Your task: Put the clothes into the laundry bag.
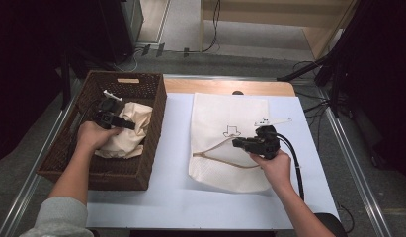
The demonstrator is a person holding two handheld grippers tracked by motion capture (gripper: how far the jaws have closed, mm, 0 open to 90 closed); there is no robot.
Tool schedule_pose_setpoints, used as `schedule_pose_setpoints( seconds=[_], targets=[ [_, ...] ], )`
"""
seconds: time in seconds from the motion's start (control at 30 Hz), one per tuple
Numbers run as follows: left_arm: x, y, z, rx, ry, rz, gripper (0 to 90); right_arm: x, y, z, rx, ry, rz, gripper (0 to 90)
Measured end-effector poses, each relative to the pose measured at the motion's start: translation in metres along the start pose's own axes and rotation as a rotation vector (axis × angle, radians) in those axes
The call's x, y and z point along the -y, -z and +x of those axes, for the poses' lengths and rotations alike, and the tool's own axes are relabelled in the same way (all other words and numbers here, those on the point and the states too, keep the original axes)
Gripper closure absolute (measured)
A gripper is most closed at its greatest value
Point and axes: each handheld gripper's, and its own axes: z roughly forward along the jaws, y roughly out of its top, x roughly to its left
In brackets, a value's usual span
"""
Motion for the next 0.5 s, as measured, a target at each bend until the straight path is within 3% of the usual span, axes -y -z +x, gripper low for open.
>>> schedule_pose_setpoints(
  seconds=[0.07, 0.23, 0.5],
  targets=[
    [-0.001, 0.004, -0.001, 0.006, -0.005, 0.006, 62.5, 0.0, 0.0, 0.0, 0.001, 0.001, -0.002, 82.9],
    [-0.005, 0.02, -0.008, 0.065, -0.005, -0.009, 62.8, 0.0, 0.001, 0.001, 0.003, 0.003, -0.006, 82.9],
    [-0.013, 0.055, -0.018, 0.078, -0.029, -0.053, 63.0, 0.0, 0.002, 0.001, 0.002, 0.007, -0.006, 82.9]
  ],
)
